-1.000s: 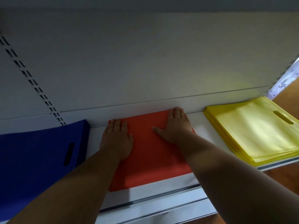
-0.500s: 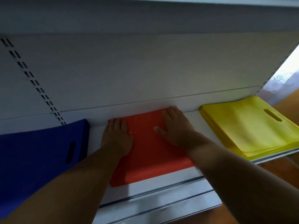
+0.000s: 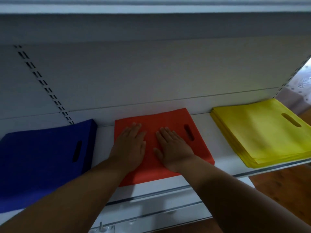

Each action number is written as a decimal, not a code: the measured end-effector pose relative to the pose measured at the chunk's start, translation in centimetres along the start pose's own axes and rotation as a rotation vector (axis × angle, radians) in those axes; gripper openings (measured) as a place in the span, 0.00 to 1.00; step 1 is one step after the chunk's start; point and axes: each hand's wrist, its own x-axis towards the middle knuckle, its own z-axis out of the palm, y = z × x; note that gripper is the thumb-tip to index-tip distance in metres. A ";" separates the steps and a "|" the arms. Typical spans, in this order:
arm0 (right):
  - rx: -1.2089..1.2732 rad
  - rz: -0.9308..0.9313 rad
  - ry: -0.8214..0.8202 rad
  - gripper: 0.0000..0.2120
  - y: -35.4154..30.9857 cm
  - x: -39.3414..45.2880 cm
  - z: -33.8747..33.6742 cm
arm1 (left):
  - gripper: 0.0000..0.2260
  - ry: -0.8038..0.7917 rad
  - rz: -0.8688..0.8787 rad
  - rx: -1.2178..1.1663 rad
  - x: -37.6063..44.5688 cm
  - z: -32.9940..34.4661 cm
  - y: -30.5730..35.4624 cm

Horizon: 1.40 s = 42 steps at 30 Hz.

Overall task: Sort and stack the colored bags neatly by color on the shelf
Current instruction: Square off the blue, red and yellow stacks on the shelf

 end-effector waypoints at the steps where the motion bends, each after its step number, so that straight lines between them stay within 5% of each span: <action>1: -0.001 -0.001 -0.001 0.37 0.1 0.0 0.0 | 0.31 -0.051 -0.006 -0.004 -1.0 -0.3 0.7; 6: 0.027 -0.014 -0.024 0.33 -0.3 0.1 -0.5 | 0.46 -0.243 -0.110 0.012 -4.0 0.0 -0.1; 18: 0.144 0.027 -0.029 0.29 -5.6 0.0 0.0 | 0.35 -0.199 -0.129 0.053 -4.5 0.5 0.4; 28: -0.155 0.159 0.023 0.40 3.6 -2.7 -1.6 | 0.36 -0.181 -0.105 0.075 -4.1 1.1 0.1; 33: -0.053 0.211 0.112 0.38 4.7 -3.8 -1.5 | 0.37 -0.191 -0.099 0.066 -4.3 0.9 0.0; 42: 0.048 0.249 -0.005 0.36 5.4 -2.6 -1.8 | 0.35 -0.186 -0.089 0.021 -4.1 1.0 -0.3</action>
